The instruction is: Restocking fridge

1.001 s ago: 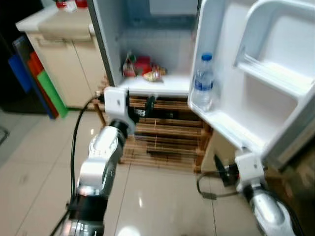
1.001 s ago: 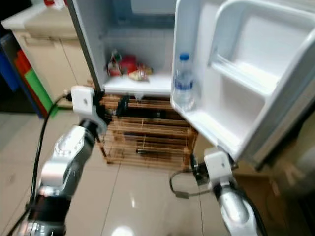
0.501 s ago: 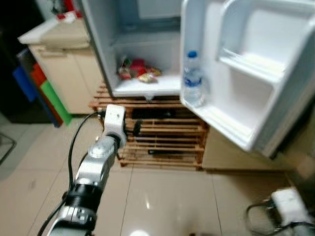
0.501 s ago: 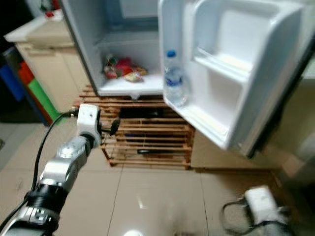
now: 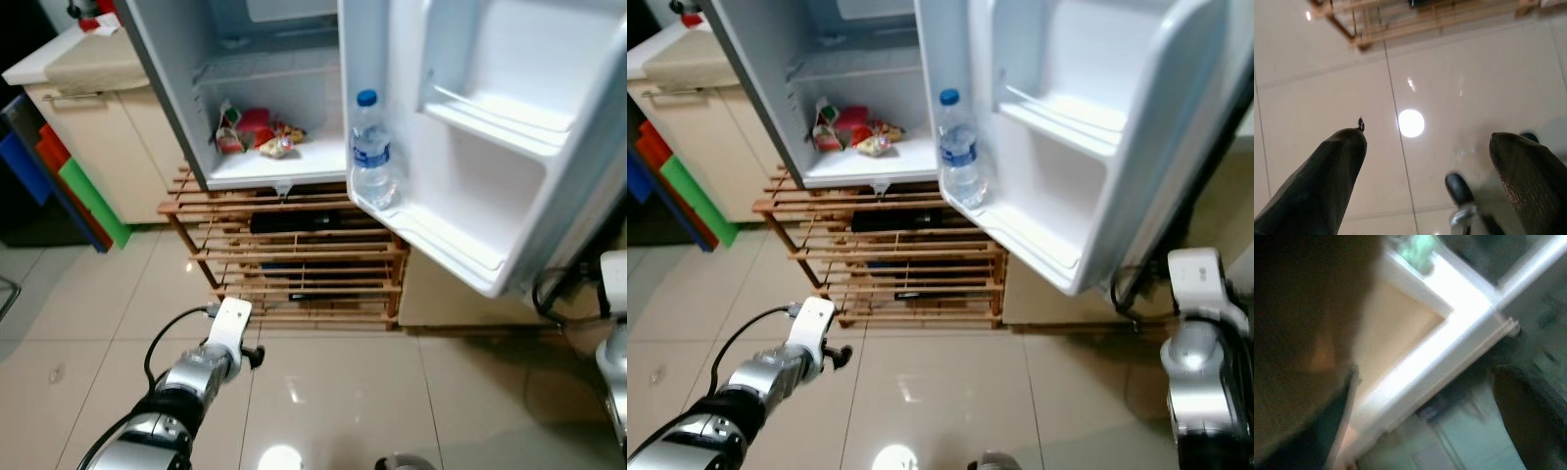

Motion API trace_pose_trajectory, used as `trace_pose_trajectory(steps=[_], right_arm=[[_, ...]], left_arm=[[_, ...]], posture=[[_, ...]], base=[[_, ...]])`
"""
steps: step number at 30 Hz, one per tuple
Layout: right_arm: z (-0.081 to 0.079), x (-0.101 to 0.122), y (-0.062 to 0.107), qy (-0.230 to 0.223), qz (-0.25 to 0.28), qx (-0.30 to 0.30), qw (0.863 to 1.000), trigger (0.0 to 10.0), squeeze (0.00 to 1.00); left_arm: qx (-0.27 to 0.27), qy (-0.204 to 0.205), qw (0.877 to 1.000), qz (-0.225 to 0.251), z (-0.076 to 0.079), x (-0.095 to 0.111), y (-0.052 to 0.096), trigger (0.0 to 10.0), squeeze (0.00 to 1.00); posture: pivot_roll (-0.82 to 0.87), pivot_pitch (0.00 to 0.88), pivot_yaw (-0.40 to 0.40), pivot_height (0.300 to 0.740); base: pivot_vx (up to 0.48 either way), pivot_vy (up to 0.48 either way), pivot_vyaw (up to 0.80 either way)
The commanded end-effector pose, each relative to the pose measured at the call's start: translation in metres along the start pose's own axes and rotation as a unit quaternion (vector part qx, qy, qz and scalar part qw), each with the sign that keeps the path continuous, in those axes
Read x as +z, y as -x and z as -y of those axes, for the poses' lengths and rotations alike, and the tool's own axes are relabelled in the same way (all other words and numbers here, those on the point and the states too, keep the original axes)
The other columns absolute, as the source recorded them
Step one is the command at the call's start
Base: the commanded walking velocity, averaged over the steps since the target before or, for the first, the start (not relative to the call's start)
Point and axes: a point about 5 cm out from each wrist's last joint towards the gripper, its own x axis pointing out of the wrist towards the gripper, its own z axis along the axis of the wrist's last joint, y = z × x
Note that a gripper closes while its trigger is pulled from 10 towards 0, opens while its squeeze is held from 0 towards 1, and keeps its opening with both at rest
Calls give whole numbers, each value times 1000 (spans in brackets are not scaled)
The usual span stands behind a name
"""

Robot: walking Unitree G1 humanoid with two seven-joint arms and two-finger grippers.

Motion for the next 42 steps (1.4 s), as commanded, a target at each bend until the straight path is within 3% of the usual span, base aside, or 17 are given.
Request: trace_pose_trajectory(steps=[1, 3, 7, 14, 18, 19, 20, 22, 25, 27, 29, 33, 35, 36, 37, 40, 42], right_arm=[[-5, 31, -11, -25, 49, 11, 998, 10000, 631], [0, 52, -19, -58, 69, 9, 996, 10000, 631], [-1, 63, -19, -85, 70, 19, 994, 10000, 643], [-33, 90, 8, -198, 95, 186, 958, 10000, 639], [-62, 112, 64, -272, 107, 385, 875, 10000, 635], [-62, 112, 64, -272, 107, 385, 875, 10000, 635], [-67, 117, 82, -282, 98, 447, 843, 10000, 600], [-70, 125, 105, -288, 92, 520, 799, 10000, 561], [-59, 143, 137, -312, 127, 624, 705, 10000, 541], [-54, 146, 138, -336, 128, 637, 682, 10000, 537], [-53, 143, 131, -347, 116, 629, 686, 10000, 541], [-53, 138, 116, -359, 90, 598, 711, 10000, 537], [-56, 134, 104, -364, 65, 560, 741, 10000, 537], [-56, 134, 104, -364, 65, 560, 741, 10000, 537], [-59, 130, 93, -373, 46, 513, 772, 10000, 533], [-62, 124, 79, -354, 38, 435, 827, 10000, 541], [-62, 123, 77, -347, 40, 422, 837, 10000, 541]], left_arm=[[0, -40, 999, -8, -4, -4, 0, 10000, 0], [7, -52, 998, -24, -10, -13, 0, 10000, 0], [13, -55, 998, -38, -15, -24, 1, 10000, 0], [14, -68, 996, -63, -15, -46, 1, 10000, 0], [4, -97, 993, -70, 9, -53, -3, 10000, 0], [4, -97, 993, -70, 9, -53, -3, 10000, 0], [4, -100, 992, -71, 13, -54, -3, 10000, 0], [5, -102, 992, -73, 14, -55, -4, 10000, 0], [5, -104, 992, -74, 13, -56, -3, 10000, 0], [5, -103, 992, -74, 11, -55, -3, 10000, 0], [5, -100, 992, -73, 10, -55, -3, 10000, 0], [3, -98, 993, -67, 12, -55, -3, 10000, 0], [-1, -99, 993, -63, 14, -56, -4, 10000, 0], [-1, -99, 993, -63, 14, -56, -4, 10000, 0], [-2, -104, 993, -55, 16, -54, -4, 10000, 0], [1, -118, 992, -35, 19, -46, -5, 10000, 0], [2, -121, 992, -28, 19, -44, -5, 10000, 0]], posture=[[-109, 0, 124, 740], [-105, 0, 128, 740], [-106, 0, 129, 740], [-120, 0, 144, 740], [-128, 0, 149, 740], [-128, 0, 149, 740], [-134, 0, 154, 740], [-139, 0, 155, 740], [-139, 0, 149, 740], [-136, 0, 143, 740], [-131, 0, 137, 740], [-123, 0, 128, 740], [-114, 0, 120, 740], [-114, 0, 120, 740], [-112, 0, 118, 740], [-105, 0, 107, 740], [-105, 0, 107, 740]], base=[[0, 0, 0], [0, 0, 0], [0, 0, 0], [0, 0, 0], [0, 0, 0], [0, 0, 0], [0, 0, 0], [0, 0, 0], [0, 0, 0], [0, 0, 0], [0, 0, 0], [0, 0, 0], [0, 0, 0], [0, 0, 0], [0, 0, 0], [0, 0, 0], [0, 0, 0]])
